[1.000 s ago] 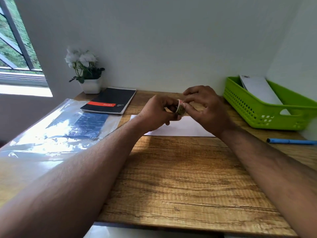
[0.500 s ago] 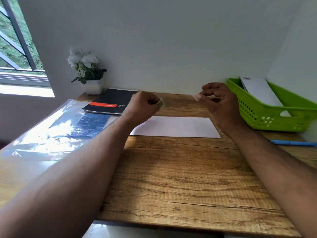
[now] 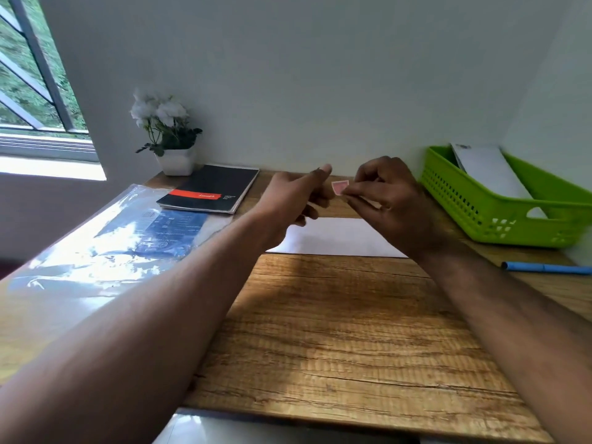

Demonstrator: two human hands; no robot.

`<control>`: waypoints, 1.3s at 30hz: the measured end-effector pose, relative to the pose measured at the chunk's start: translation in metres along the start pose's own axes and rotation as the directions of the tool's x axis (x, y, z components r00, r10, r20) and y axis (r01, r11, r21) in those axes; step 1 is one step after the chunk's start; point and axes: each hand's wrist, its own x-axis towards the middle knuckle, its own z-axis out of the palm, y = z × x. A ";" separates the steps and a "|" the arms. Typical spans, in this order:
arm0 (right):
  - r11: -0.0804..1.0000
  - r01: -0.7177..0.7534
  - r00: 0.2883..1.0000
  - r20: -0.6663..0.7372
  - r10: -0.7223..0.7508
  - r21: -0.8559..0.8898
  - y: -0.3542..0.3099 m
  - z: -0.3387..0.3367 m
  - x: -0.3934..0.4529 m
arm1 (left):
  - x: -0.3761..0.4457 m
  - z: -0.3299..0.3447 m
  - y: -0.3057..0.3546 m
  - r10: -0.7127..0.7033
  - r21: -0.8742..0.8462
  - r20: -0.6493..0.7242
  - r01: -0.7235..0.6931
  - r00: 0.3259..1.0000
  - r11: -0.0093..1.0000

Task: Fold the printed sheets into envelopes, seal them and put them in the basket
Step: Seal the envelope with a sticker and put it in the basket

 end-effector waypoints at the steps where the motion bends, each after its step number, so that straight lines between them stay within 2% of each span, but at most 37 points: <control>1: 0.999 0.027 1.000 0.010 -0.027 -0.022 0.000 0.002 0.000 | -0.001 0.000 0.000 -0.014 -0.054 0.023 0.015 1.000 0.998; 3: 0.998 0.049 0.998 0.032 -0.047 -0.044 0.002 0.005 -0.002 | 0.000 -0.001 -0.002 -0.007 -0.095 0.030 0.009 1.000 0.995; 9: 0.998 0.057 0.996 0.063 -0.056 -0.015 0.002 0.010 -0.002 | 0.005 0.000 -0.010 0.084 -0.032 0.000 -0.084 0.996 0.996; 10: 0.999 0.017 0.997 0.078 -0.020 0.028 0.001 0.010 -0.002 | 0.005 0.001 -0.010 0.098 -0.032 -0.012 -0.098 0.995 0.995; 12: 0.970 -0.155 0.986 0.083 0.142 0.188 0.000 0.009 -0.003 | 0.006 0.002 -0.011 0.137 -0.027 -0.040 -0.138 0.990 0.990; 15: 0.810 -0.410 0.898 0.032 0.438 0.419 0.005 0.005 -0.004 | 0.006 0.004 -0.012 0.210 -0.013 -0.064 -0.211 0.976 0.977; 17: 0.676 -0.517 0.816 0.063 0.575 0.525 0.011 0.002 -0.003 | 0.006 0.005 -0.013 0.254 0.000 -0.052 -0.255 0.966 0.967; 19: 0.558 -0.552 0.772 0.128 0.622 0.620 0.014 0.000 -0.004 | 0.005 0.008 -0.013 0.292 0.022 -0.034 -0.291 0.956 0.956; 22: 0.432 -0.543 0.763 0.209 0.611 0.720 0.011 -0.001 -0.003 | 0.004 0.014 -0.014 0.327 0.045 -0.024 -0.326 0.945 0.944; 28: 0.475 -0.581 0.748 0.203 0.632 0.661 0.007 -0.003 0.000 | 0.001 0.019 -0.014 0.332 0.062 -0.045 -0.329 0.942 0.942; 33: 0.433 -0.555 0.701 0.119 0.704 0.711 0.004 0.004 -0.001 | -0.004 0.025 -0.017 0.202 0.100 0.024 -0.204 0.979 0.974; 37: 0.392 -0.572 0.673 0.139 0.726 0.721 0.001 0.011 -0.001 | -0.002 0.022 -0.015 0.137 0.014 -0.047 -0.137 0.989 0.991; 39: 0.382 -0.611 0.657 0.175 0.734 0.693 0.001 0.012 -0.002 | 0.001 0.018 -0.015 0.181 0.071 -0.073 -0.176 0.981 0.982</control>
